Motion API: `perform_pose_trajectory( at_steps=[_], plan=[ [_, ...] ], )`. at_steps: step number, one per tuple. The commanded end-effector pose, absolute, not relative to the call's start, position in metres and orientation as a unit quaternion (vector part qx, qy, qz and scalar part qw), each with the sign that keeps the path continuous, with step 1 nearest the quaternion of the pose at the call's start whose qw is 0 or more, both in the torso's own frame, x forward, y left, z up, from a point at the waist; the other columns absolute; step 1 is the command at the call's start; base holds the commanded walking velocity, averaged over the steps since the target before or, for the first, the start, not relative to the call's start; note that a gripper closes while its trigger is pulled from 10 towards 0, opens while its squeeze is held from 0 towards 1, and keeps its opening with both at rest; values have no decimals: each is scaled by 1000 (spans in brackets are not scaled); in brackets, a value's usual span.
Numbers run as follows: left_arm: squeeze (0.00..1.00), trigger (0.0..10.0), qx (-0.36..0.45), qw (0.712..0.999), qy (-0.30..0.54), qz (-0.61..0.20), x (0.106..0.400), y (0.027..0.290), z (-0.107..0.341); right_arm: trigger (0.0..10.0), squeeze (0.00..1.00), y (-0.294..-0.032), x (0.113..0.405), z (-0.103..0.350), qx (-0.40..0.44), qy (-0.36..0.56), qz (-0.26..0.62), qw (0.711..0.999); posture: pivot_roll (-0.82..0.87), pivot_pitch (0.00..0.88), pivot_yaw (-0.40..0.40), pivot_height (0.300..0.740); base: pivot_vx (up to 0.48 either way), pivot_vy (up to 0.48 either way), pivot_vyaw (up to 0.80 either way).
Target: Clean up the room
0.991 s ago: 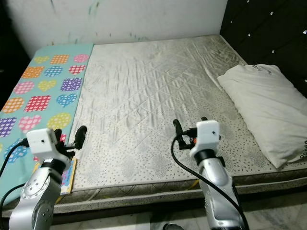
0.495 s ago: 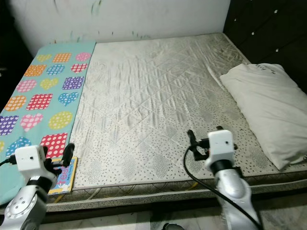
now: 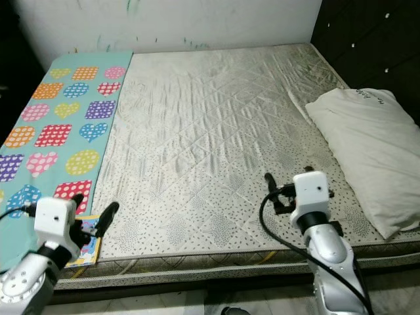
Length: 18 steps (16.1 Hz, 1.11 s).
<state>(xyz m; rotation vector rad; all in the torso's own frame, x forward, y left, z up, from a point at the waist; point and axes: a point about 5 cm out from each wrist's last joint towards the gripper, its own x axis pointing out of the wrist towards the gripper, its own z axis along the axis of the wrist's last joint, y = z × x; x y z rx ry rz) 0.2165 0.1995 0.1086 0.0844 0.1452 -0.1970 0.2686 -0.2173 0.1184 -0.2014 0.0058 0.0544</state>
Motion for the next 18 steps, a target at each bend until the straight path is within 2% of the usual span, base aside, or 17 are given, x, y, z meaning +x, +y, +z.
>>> perform_pose_trajectory(
  at_steps=[1, 4, 6, 9, 13, 18],
  plan=[
    [0, 10000, 51, 991, 84, -91, 213, 204, 108, 10000, 0, -226, 266, 117, -96, 10, 9, 995, -130, 93, 18, 740, 0, 0, 0],
    [0, 10000, -3, 994, 93, -64, 205, 194, 95, 10000, 0, -224, 255, 115, -113, 10, 2, 993, -159, 90, 15, 740, 0, 0, 0],
    [0, 10000, 11, 994, 78, -81, 200, 185, 95, 10000, 0, -229, 251, 111, -134, 14, -6, 991, -161, 83, 15, 740, 0, 0, 0],
    [0, 10000, -17, 996, 80, -18, 200, 202, 92, 10000, 0, -244, 243, 106, -119, 24, -3, 993, -145, 82, 22, 740, 0, 0, 0],
    [0, 10000, -11, 996, 87, -35, 204, 201, 90, 10000, 0, -246, 237, 105, -109, 27, 22, 993, -155, 90, 47, 740, 0, 0, 0],
    [0, 10000, -13, 997, 77, -6, 213, 207, 91, 10000, 0, -258, 233, 102, -134, 30, -30, 990, -164, 92, 63, 740, 0, 0, 0]
  ],
)
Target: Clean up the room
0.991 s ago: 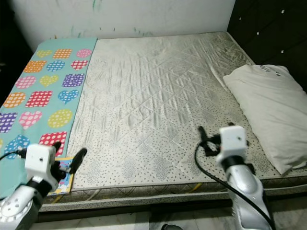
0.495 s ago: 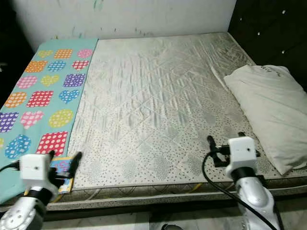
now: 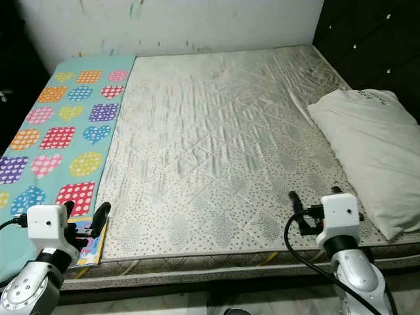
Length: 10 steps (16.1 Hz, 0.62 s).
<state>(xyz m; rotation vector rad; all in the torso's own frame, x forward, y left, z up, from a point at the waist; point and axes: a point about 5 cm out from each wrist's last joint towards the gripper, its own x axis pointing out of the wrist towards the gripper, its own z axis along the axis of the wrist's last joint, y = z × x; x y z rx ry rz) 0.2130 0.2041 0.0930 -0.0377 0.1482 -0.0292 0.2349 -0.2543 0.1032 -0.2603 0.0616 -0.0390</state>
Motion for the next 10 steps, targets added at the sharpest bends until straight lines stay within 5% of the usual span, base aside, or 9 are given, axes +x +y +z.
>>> perform_pose_trajectory(
  at_steps=[1, 5, 10],
  plan=[
    [0, 10000, -11, 997, 75, -6, 214, 206, 92, 10000, 0, -260, 234, 102, -143, 30, -47, 988, -166, 92, 65, 740, 0, 0, 0],
    [0, 10000, -9, 998, 64, -11, 220, 199, 95, 10000, 0, -228, 274, 140, -85, -51, -48, 994, -159, 97, 66, 740, 0, 0, 0],
    [0, 10000, -11, 998, 68, -7, 218, 200, 93, 10000, 0, -274, 298, 188, -166, -113, -134, 970, -160, 104, 60, 740, 0, 0, 0]
  ],
)
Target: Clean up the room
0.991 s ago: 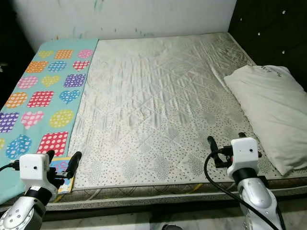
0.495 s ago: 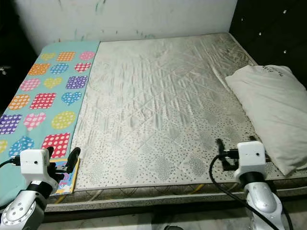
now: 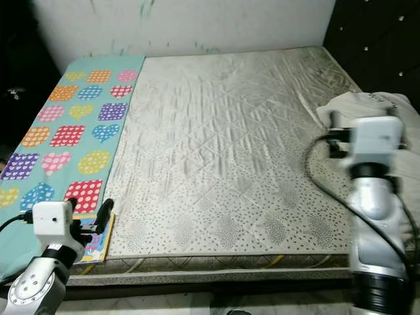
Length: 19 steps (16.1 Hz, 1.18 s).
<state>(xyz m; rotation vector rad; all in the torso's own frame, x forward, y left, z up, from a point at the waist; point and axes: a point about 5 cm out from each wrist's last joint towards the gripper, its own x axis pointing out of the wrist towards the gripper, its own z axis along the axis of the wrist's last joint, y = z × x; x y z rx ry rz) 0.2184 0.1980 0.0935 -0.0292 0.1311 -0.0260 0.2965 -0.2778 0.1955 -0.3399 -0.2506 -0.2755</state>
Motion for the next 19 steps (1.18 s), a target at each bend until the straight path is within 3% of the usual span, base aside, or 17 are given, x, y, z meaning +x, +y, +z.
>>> perform_pose_trajectory(
  at_steps=[1, 4, 7, 12, 19],
  plan=[
    [0, 10000, -10, 998, 68, -9, 217, 199, 92, 10000, 0, -275, 295, 180, -159, -95, -119, 975, -160, 107, 58, 740, 0, 0, 0],
    [0, 10000, -9, 998, 65, -10, 218, 197, 93, 10000, 0, -248, 276, 138, -161, -43, -53, 985, -159, 105, 59, 740, 0, 0, 0],
    [0, 10000, -12, 998, 61, -15, 220, 195, 95, 10000, 0, -242, 252, 103, -159, 2, -18, 987, -160, 102, 63, 740, 0, 0, 0],
    [0, 10000, -21, 998, 64, 4, 215, 202, 95, 10000, 0, -231, 219, 119, -61, -14, 2, 998, -173, 108, 67, 740, 0, 0, 0],
    [0, 10000, -33, 997, 66, 12, 216, 204, 92, 10000, 0, -224, 225, 120, -56, -18, -2, 998, -170, 93, 69, 740, 0, 0, 0]
  ],
)
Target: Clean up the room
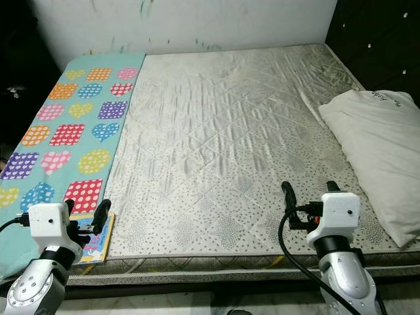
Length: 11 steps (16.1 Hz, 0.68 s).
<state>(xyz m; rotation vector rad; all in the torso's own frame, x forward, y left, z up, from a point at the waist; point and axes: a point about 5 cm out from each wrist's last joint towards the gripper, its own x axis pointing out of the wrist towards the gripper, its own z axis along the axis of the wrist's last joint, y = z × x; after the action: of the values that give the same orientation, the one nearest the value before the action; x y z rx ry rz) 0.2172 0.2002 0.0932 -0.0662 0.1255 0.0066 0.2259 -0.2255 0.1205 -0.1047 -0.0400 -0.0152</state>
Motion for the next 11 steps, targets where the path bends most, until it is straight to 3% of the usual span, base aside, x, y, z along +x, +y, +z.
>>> perform_pose_trajectory(
  at_steps=[1, 7, 11],
  plan=[
    [0, 10000, -35, 997, 66, 13, 216, 204, 91, 10000, 0, -225, 225, 118, -57, -15, -5, 998, -170, 92, 69, 740, 0, 0, 0],
    [0, 10000, -48, 997, 68, 11, 219, 202, 90, 10000, 0, -226, 231, 114, -51, -10, -18, 999, -178, 90, 66, 740, 0, 0, 0],
    [0, 10000, -49, 996, 68, 9, 220, 202, 90, 10000, 0, -223, 235, 113, -47, -12, -12, 999, -172, 91, 66, 740, 0, 69, -450]
  ],
)
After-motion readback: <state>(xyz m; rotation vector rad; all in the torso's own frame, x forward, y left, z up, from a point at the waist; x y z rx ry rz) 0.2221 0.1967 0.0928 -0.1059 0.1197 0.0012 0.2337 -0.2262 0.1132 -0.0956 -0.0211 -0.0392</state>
